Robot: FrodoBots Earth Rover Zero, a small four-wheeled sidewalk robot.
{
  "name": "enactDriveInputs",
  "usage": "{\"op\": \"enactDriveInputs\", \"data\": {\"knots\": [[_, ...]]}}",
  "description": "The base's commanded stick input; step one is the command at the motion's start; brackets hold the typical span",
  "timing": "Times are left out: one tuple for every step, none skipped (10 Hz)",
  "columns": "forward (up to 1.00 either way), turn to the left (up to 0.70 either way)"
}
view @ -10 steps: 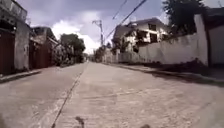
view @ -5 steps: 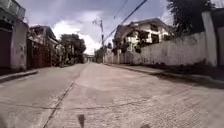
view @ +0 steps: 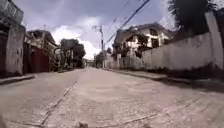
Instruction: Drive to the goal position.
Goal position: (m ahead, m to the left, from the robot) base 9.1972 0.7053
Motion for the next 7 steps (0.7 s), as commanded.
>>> {"op": "enactDriveInputs", "data": {"knots": [[0.85,0.01],[0.85,0.01],[0.85,0.01],[0.85,0.01],[0.85,0.01],[0.85,0.01],[0.85,0.01]]}}
